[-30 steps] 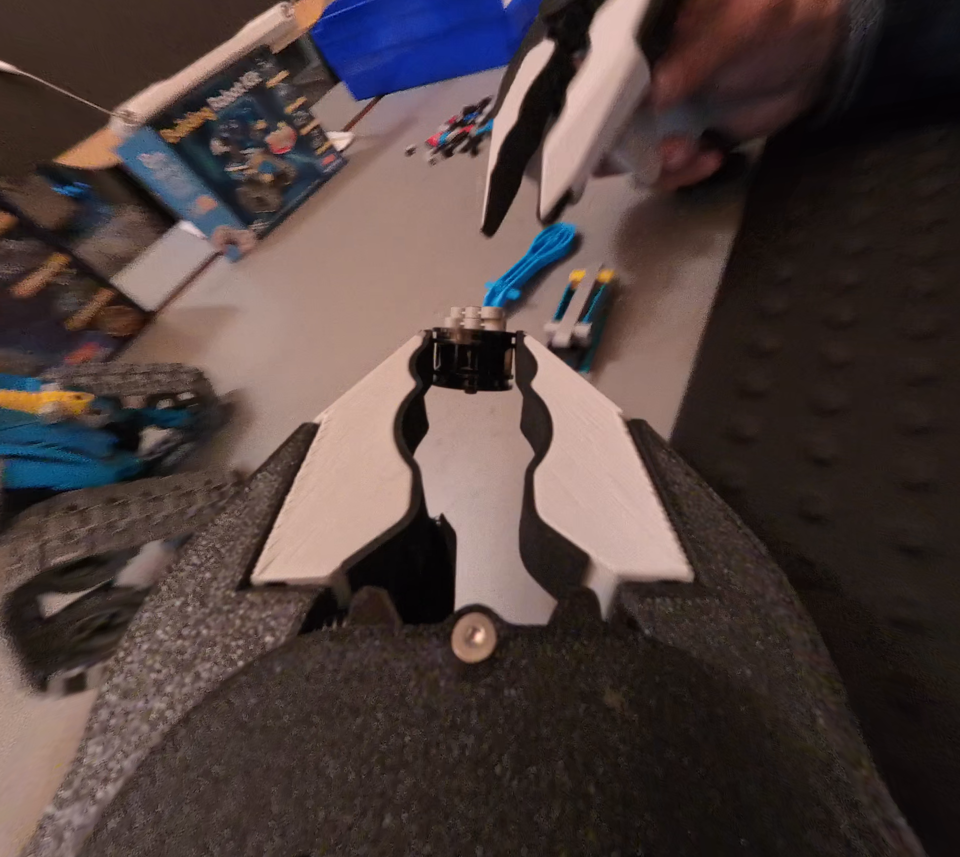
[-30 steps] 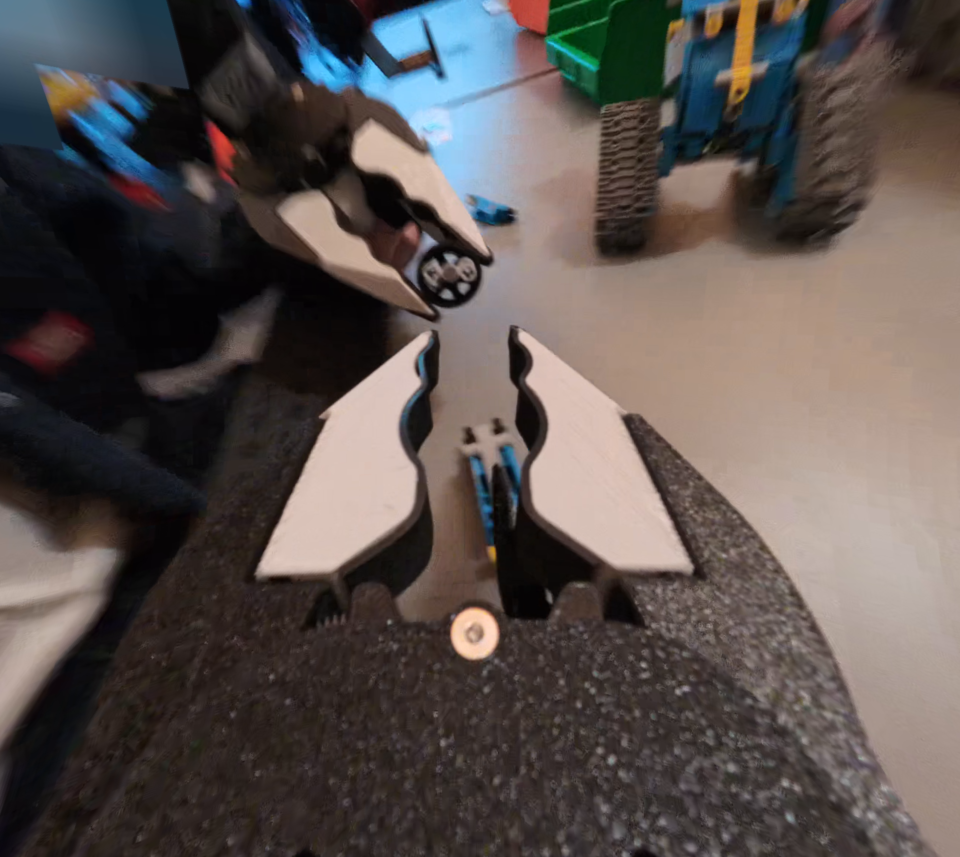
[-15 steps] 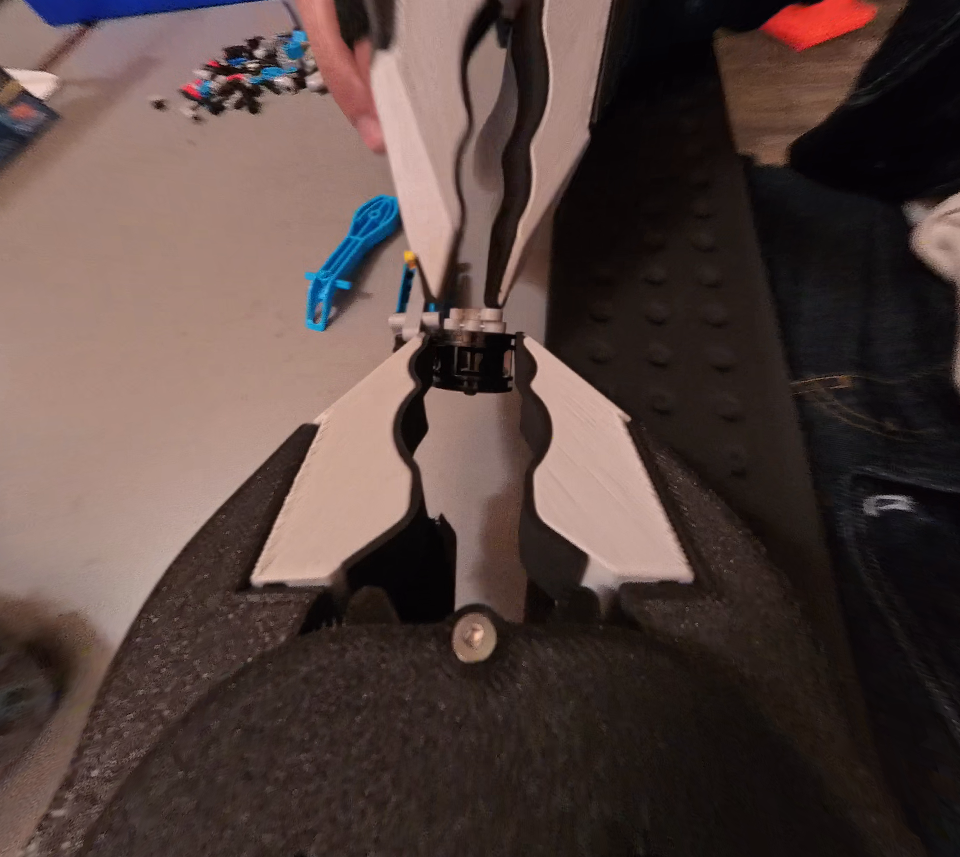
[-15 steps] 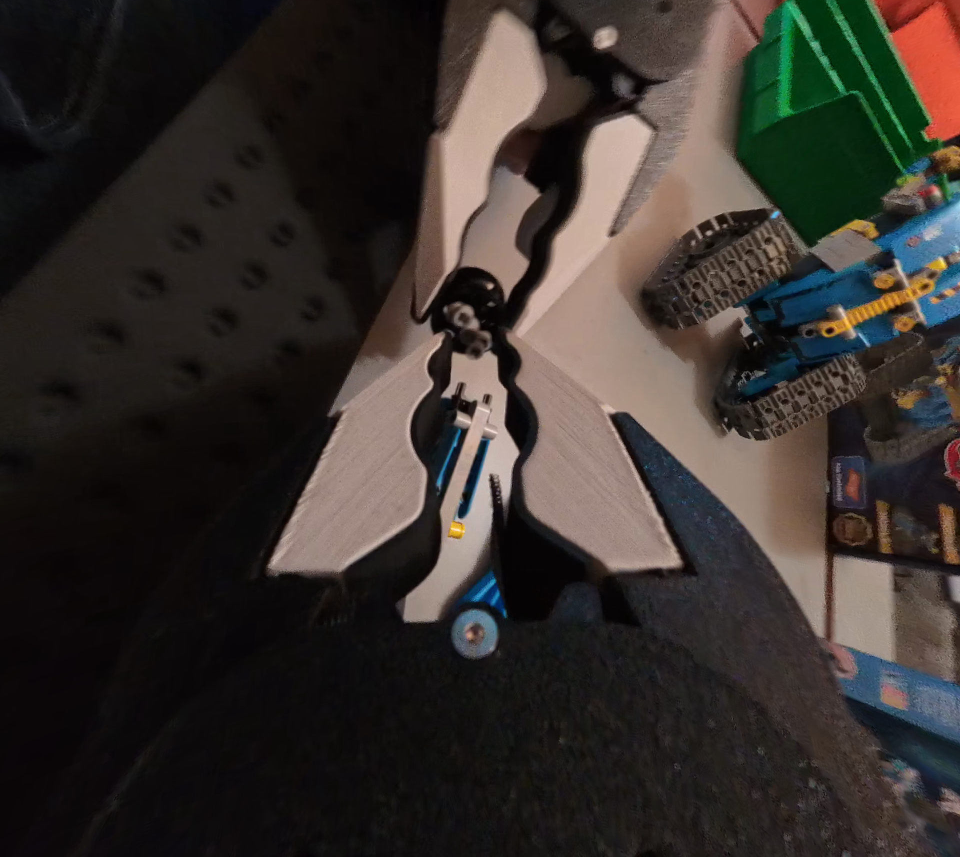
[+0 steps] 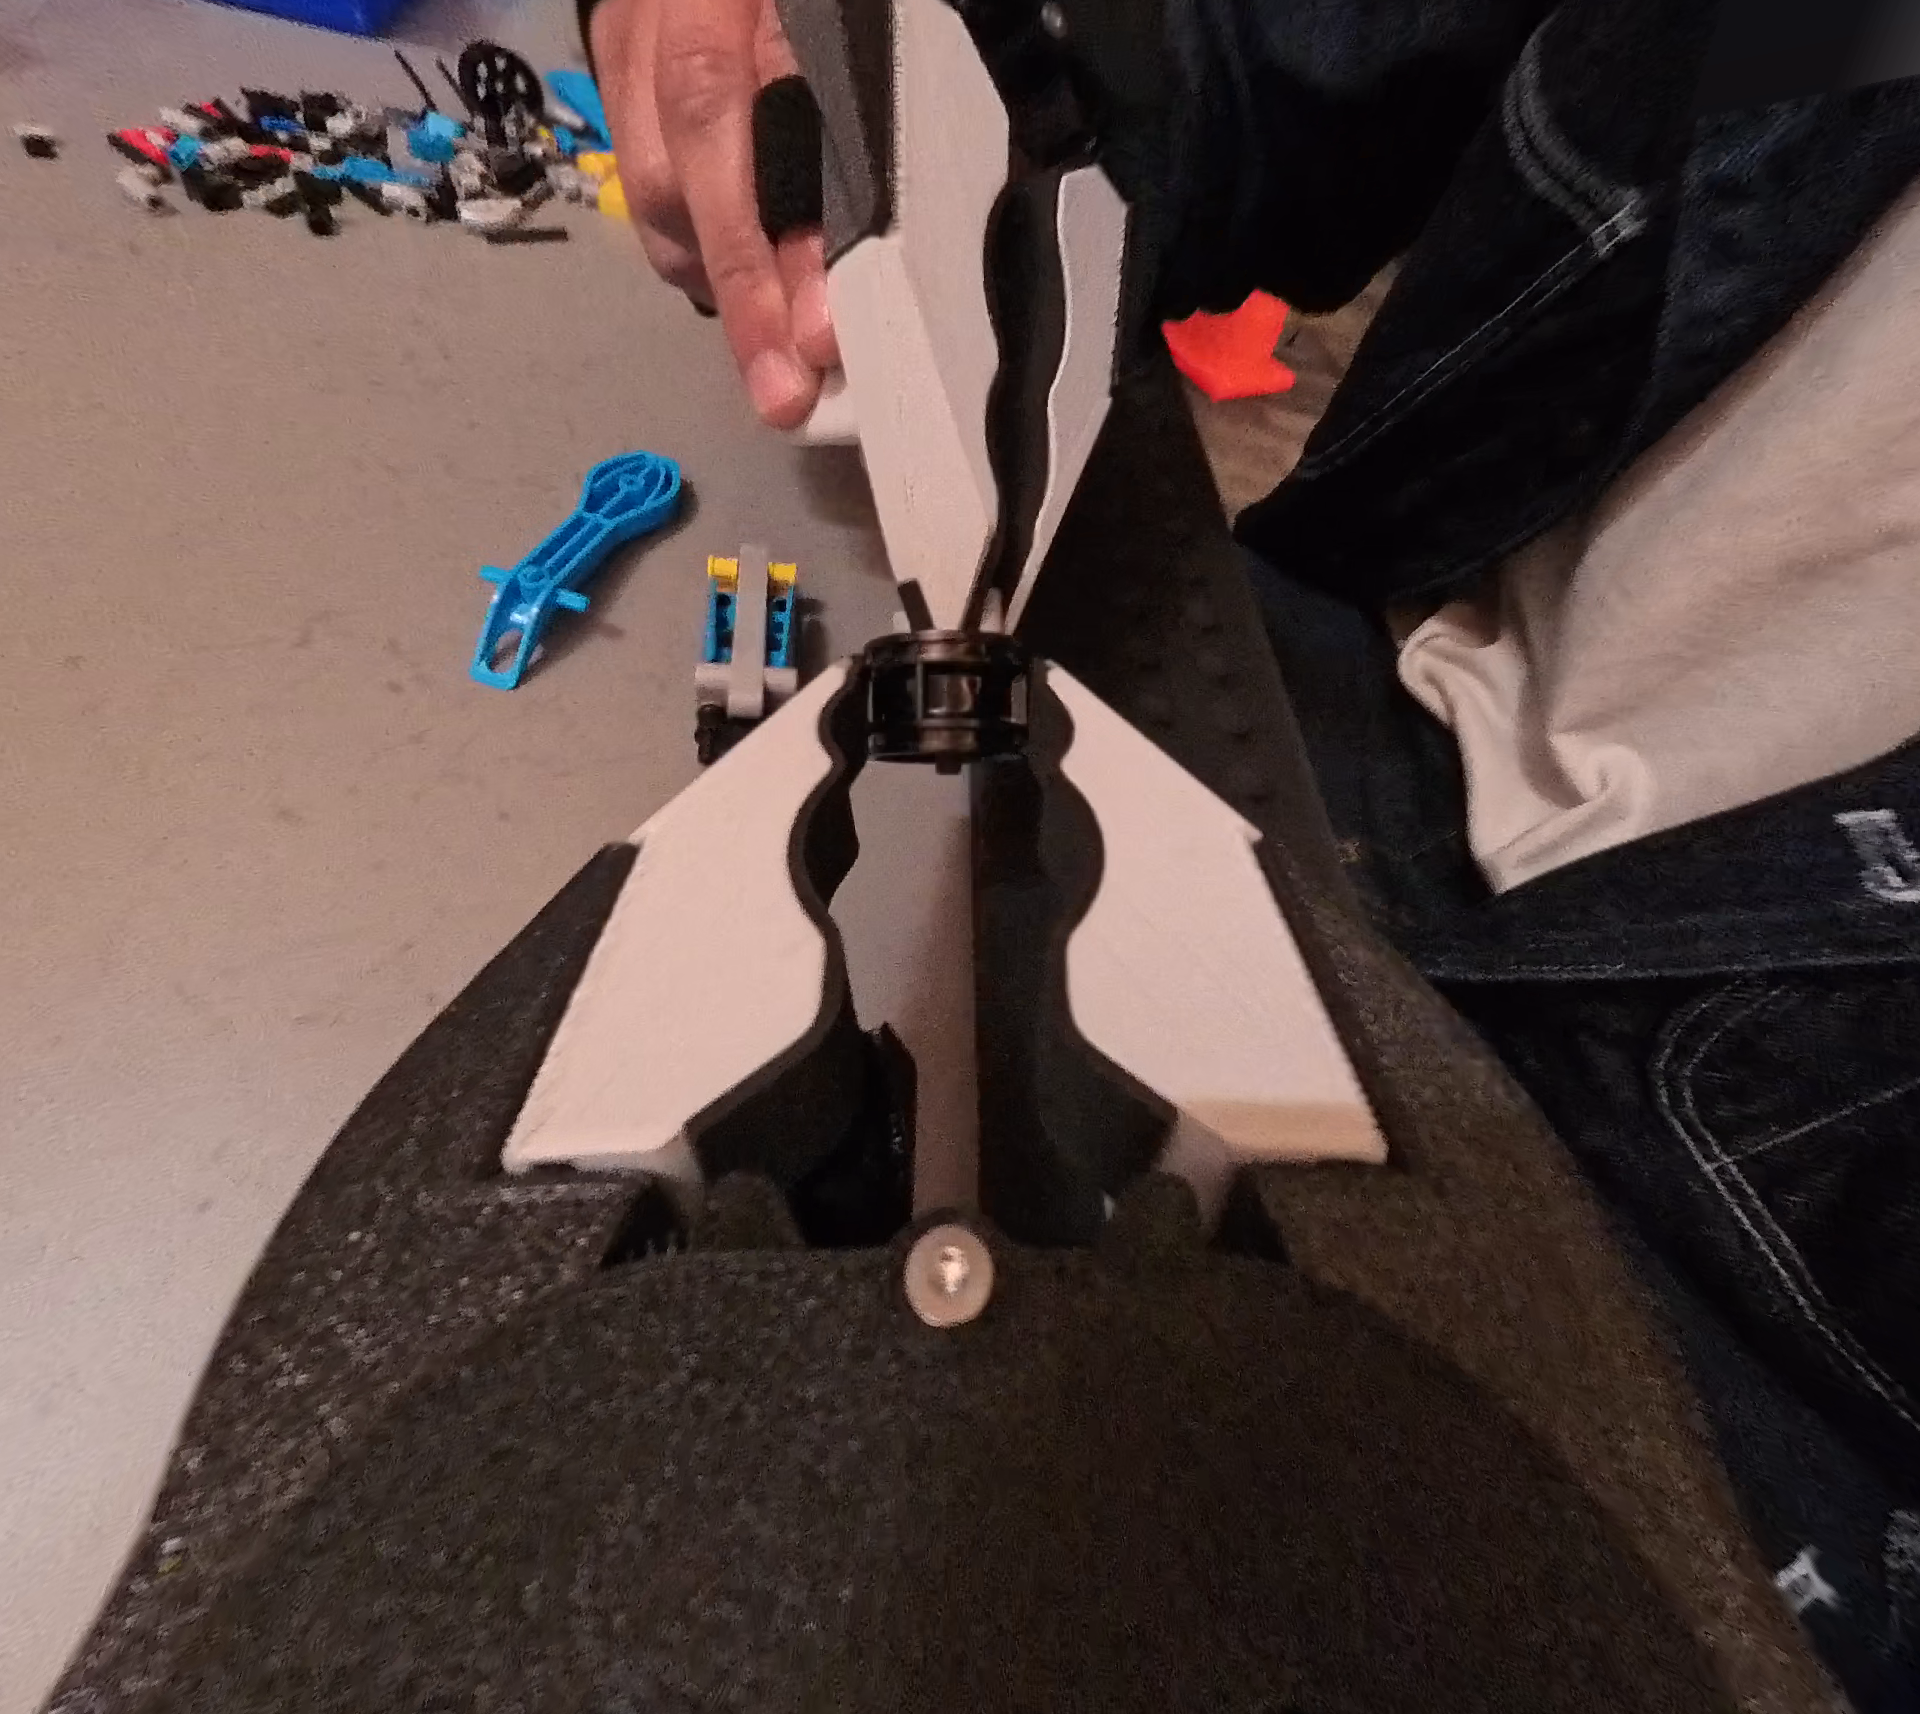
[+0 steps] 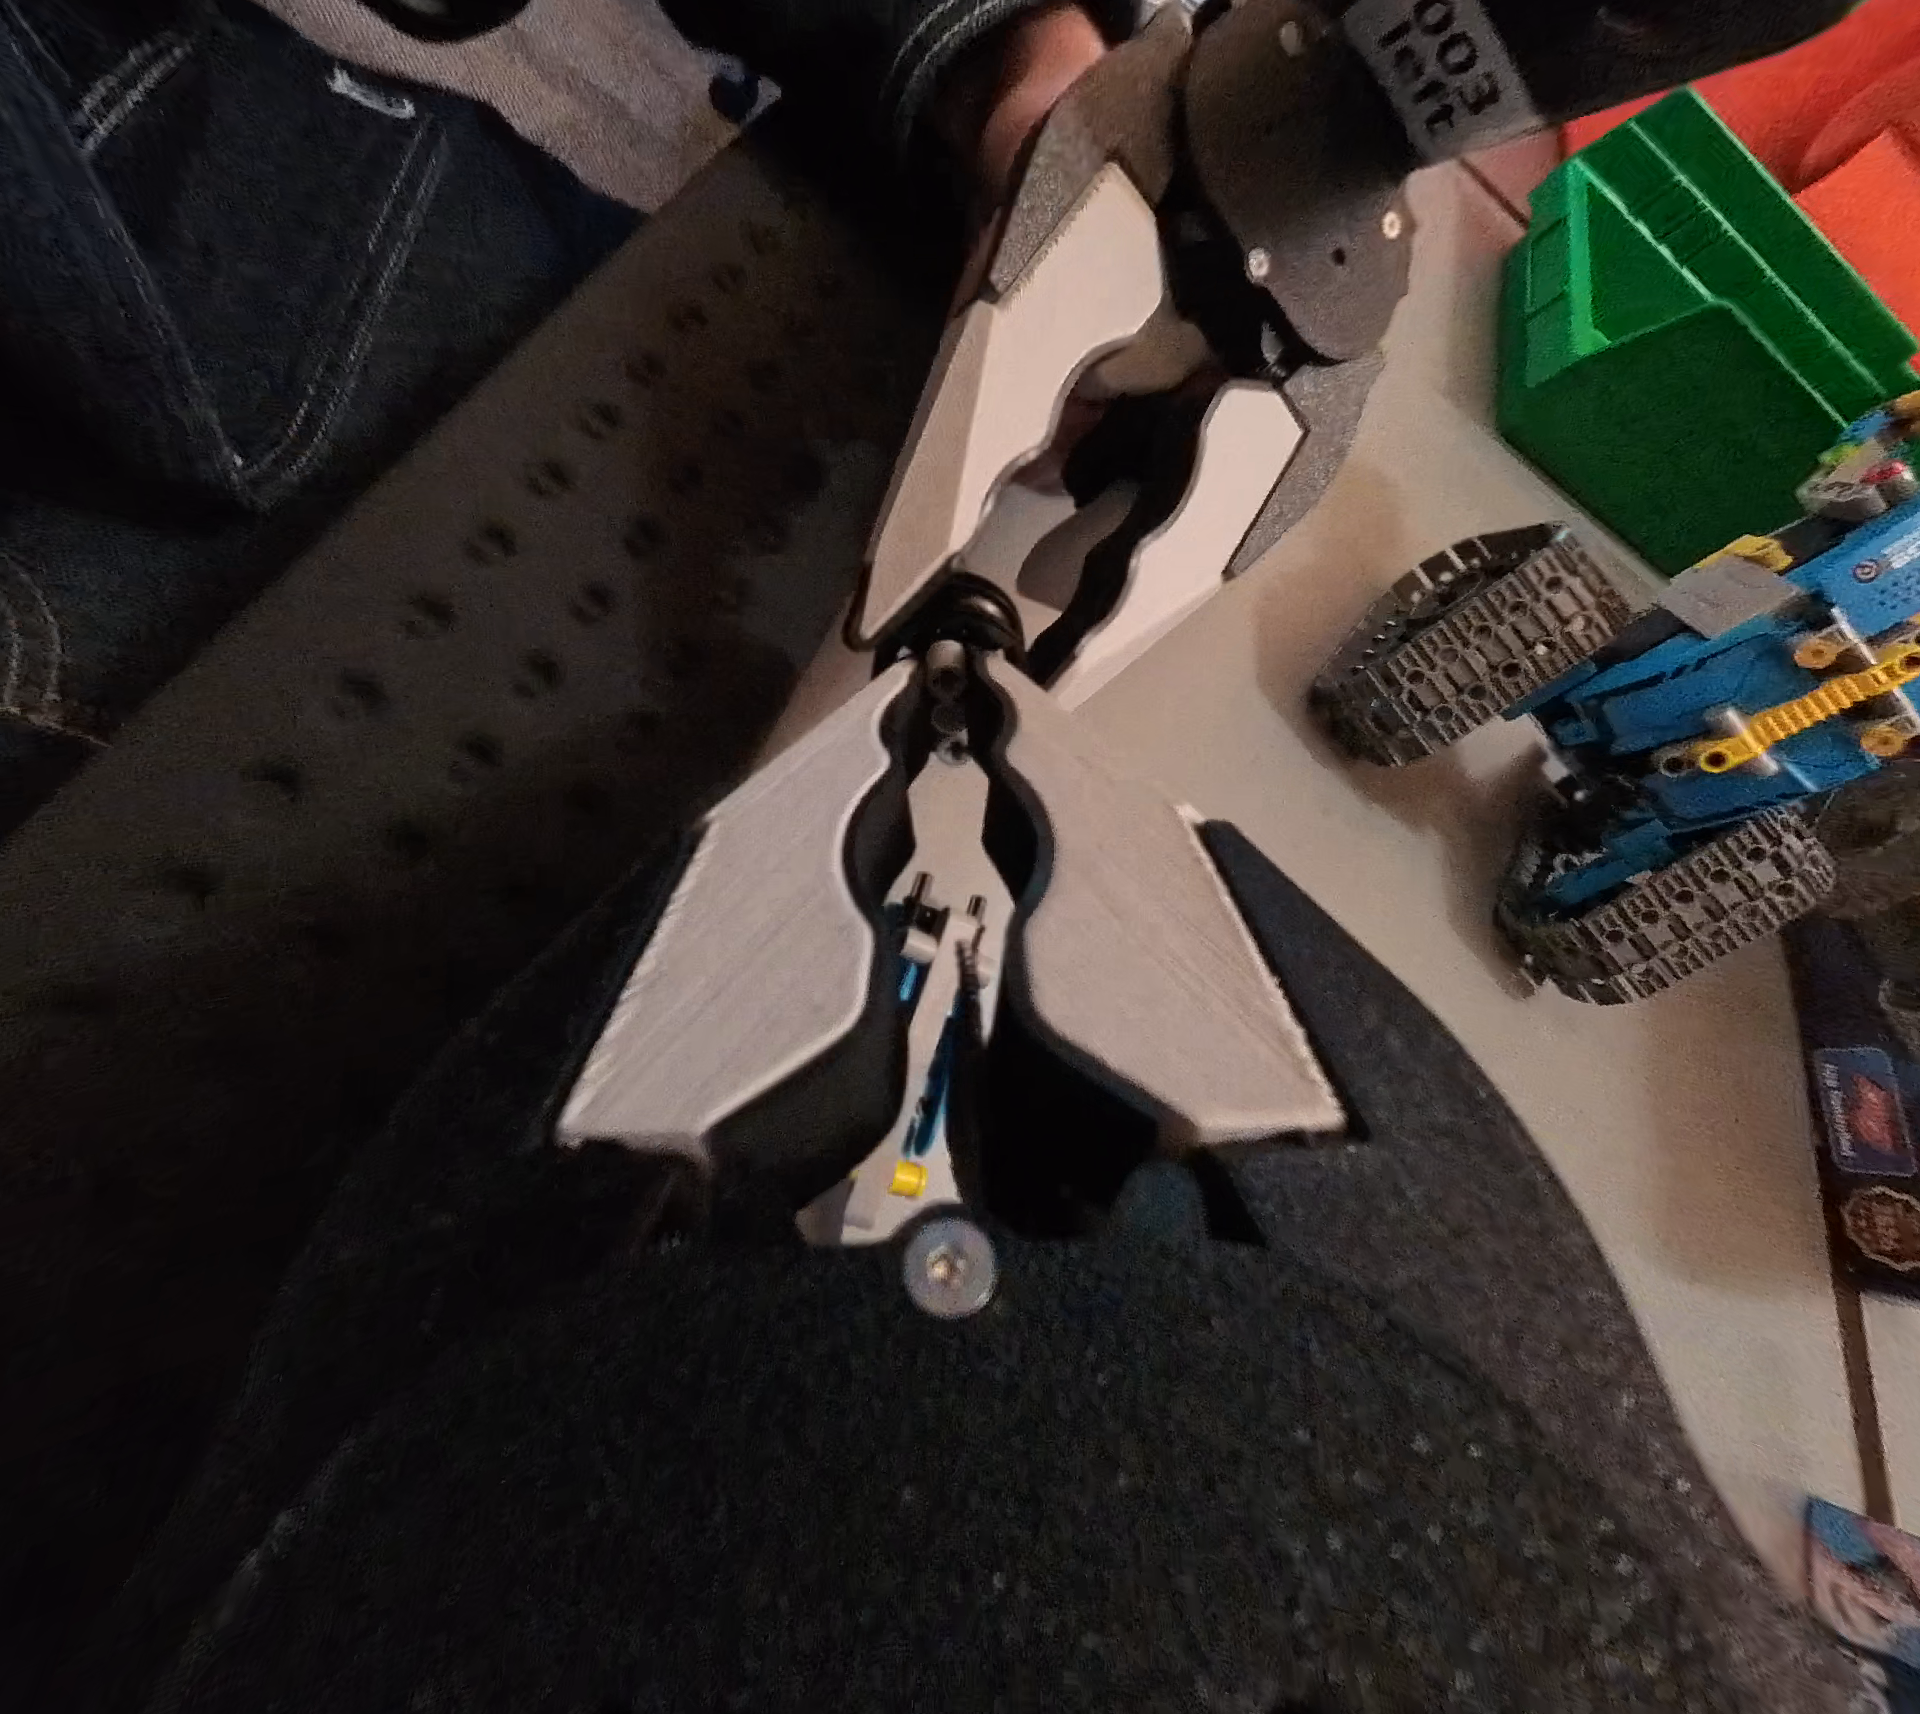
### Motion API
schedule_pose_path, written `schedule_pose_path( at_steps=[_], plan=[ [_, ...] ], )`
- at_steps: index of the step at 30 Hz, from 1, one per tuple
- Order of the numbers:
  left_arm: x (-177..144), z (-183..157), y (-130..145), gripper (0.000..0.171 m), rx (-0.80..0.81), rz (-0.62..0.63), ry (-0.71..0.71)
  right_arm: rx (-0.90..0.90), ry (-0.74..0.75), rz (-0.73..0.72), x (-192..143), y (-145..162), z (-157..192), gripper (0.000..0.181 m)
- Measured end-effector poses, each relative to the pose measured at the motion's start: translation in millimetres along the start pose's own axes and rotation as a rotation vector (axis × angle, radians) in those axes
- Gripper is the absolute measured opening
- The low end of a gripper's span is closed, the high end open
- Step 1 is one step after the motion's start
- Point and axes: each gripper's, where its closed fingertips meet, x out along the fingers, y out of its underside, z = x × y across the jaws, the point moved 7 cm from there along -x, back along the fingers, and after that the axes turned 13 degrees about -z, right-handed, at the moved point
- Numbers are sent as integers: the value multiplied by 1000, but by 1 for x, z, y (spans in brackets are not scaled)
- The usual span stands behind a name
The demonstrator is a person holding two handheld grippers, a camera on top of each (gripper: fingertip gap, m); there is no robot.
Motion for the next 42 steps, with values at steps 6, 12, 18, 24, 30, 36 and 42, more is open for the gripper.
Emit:
schedule_pose_path(
  at_steps=[6, 12, 18, 24, 30, 36, 42],
  plan=[
    [0, -1, 1, 30, 8, 2, -1, 61, -15, -22, -3, 5, 1, 4],
    [1, -1, 2, 30, 28, 10, -22, 102, -19, -31, -5, 9, 1, 4],
    [3, -1, 4, 29, 62, 59, -56, 249, -63, -59, -1, 14, -1, 5],
    [1, 3, 4, 29, -12, 43, -27, 88, 23, 0, -2, 14, 3, 7],
    [2, 3, 6, 29, 12, 70, -44, 115, -10, 49, 1, 15, 3, 5],
    [-2, 0, 2, 29, 33, 11, -30, 163, 7, -13, -5, 10, 0, 5],
    [-3, 0, 2, 29, 38, 7, -34, 215, -4, -30, -7, 12, 0, 5]
  ],
)
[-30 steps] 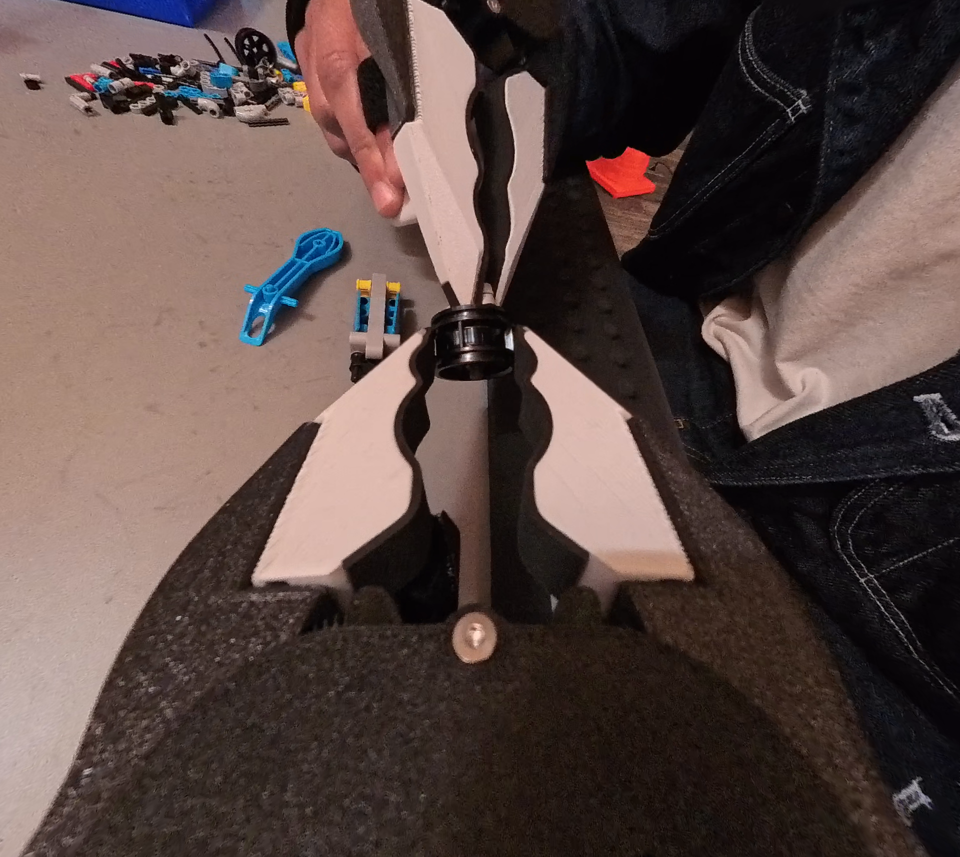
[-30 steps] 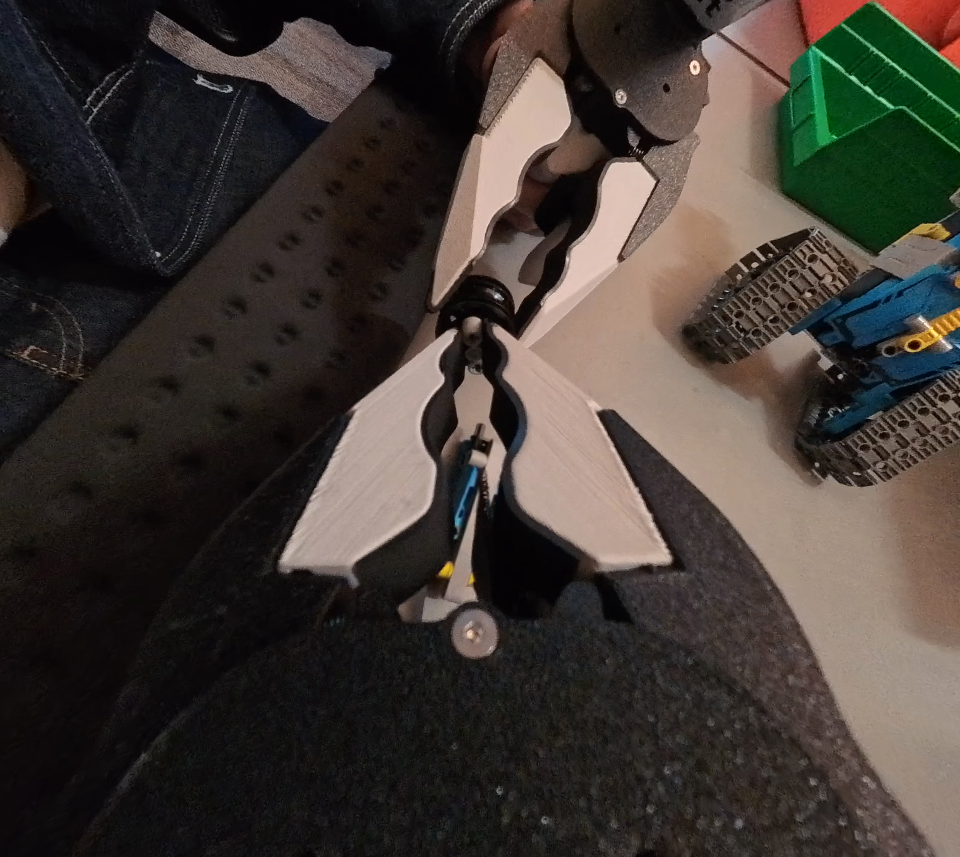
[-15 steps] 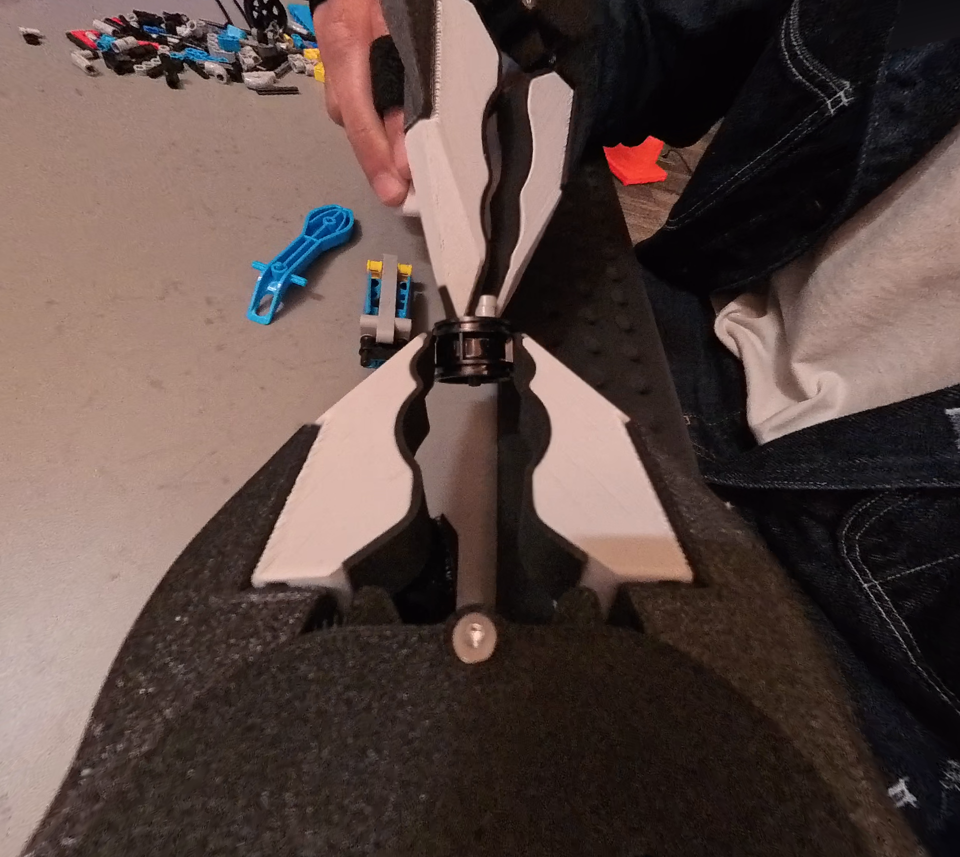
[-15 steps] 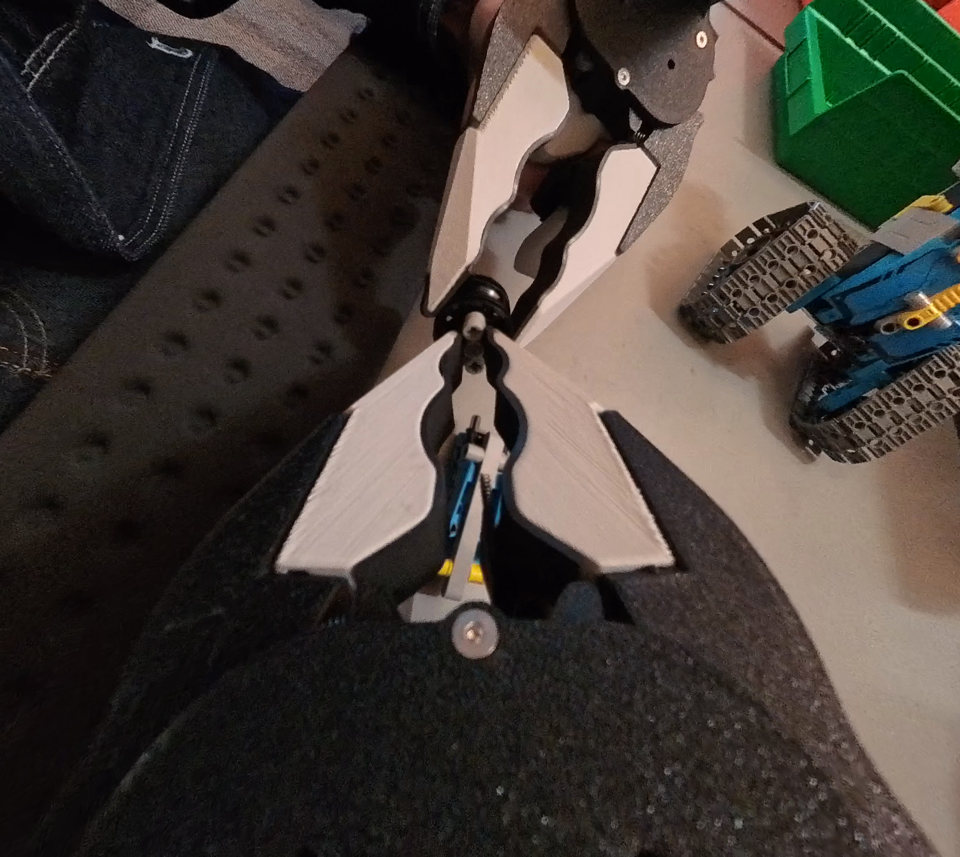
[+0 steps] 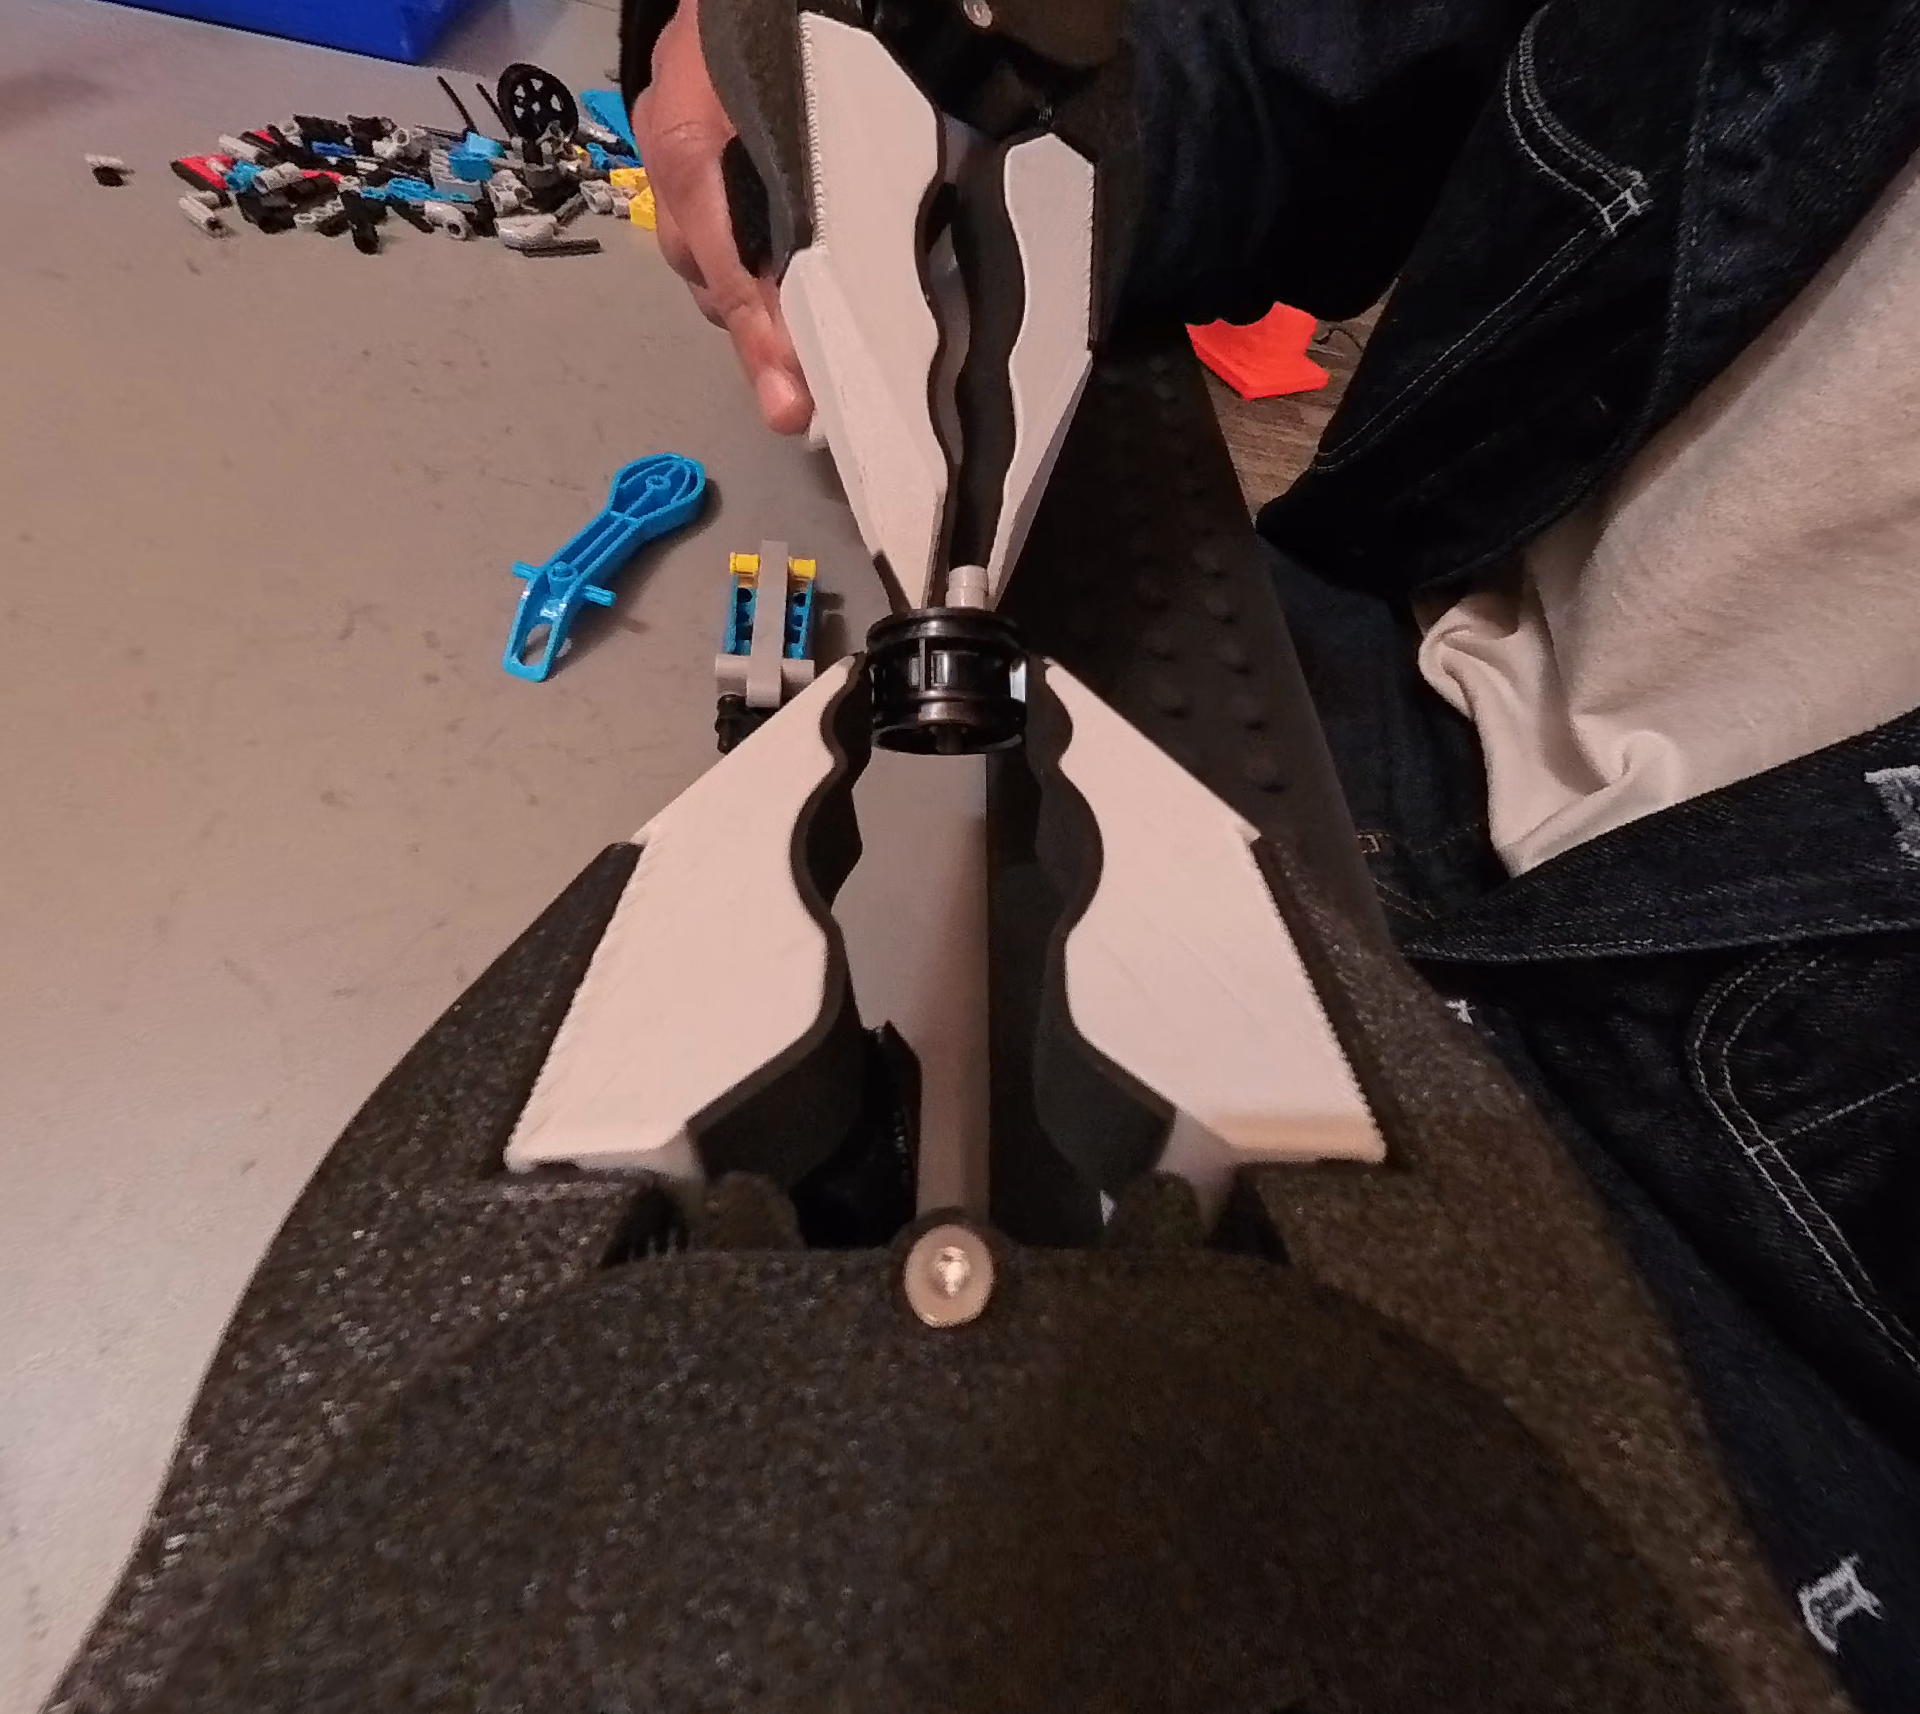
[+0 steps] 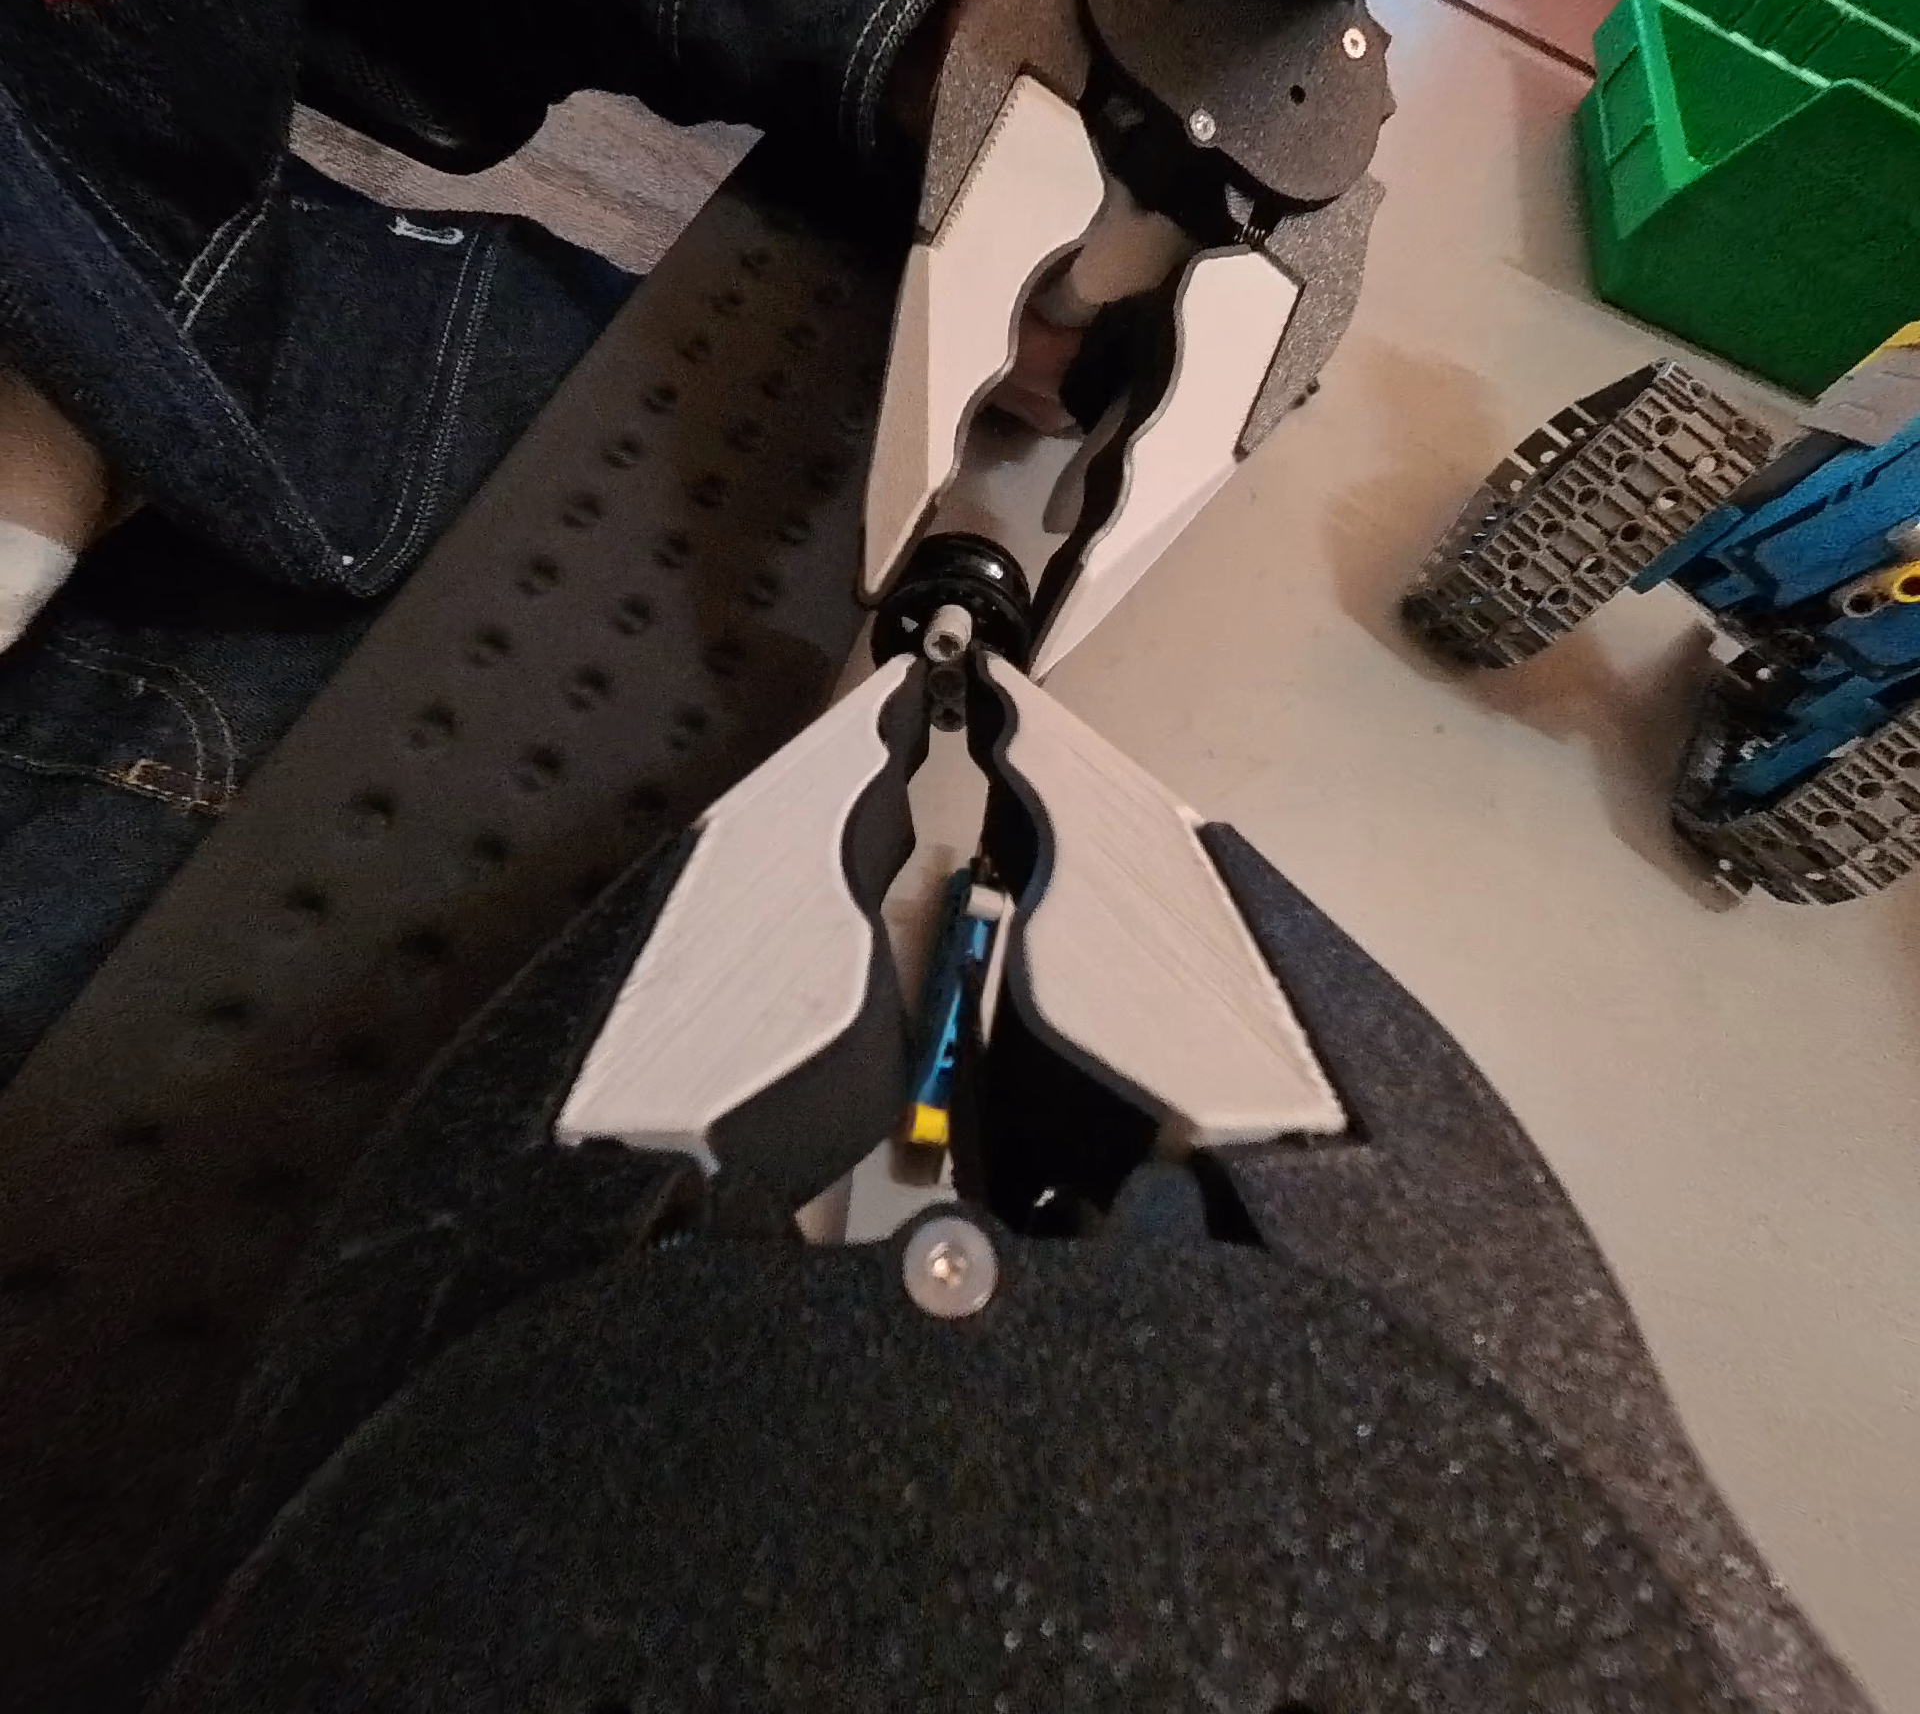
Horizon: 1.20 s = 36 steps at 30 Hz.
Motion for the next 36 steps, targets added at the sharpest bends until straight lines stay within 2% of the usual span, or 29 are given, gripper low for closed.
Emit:
schedule_pose_path(
  at_steps=[10, 12, 16, 21, 23, 25, 27, 30, 31, 32, 36],
  plan=[
    [-3, 1, -1, 27, 28, -15, -39, 43, -7, -2, -4, 5, -3, 5],
    [-4, 2, -1, 20, 18, -9, -33, 79, -19, -11, -3, 6, -4, 4],
    [-3, 6, -1, 20, 35, -6, -87, 144, -4, -22, -3, 11, -11, 5],
    [-2, 10, -5, 22, 102, -33, -196, 501, -28, -162, -8, 19, -29, 5],
    [-3, 11, -5, 22, 69, -27, -192, 532, -29, -175, -7, 20, -30, 5],
    [-5, 11, -11, 24, 63, -74, -203, 574, -28, -224, -10, 17, -34, 5],
    [-6, 12, -13, 32, 56, -87, -215, 599, -23, -254, -12, 16, -34, 5],
    [1, 13, -6, 40, 63, -11, -231, 602, 4, -257, -10, 14, -32, 5],
    [4, 12, -4, 40, 77, 14, -222, 595, 13, -246, -8, 13, -30, 5],
    [7, 9, -3, 32, 92, 31, -211, 582, 15, -234, -8, 11, -28, 5],
    [5, 8, -5, 32, 86, 10, -205, 592, 19, -217, -10, 14, -26, 5]
  ],
)
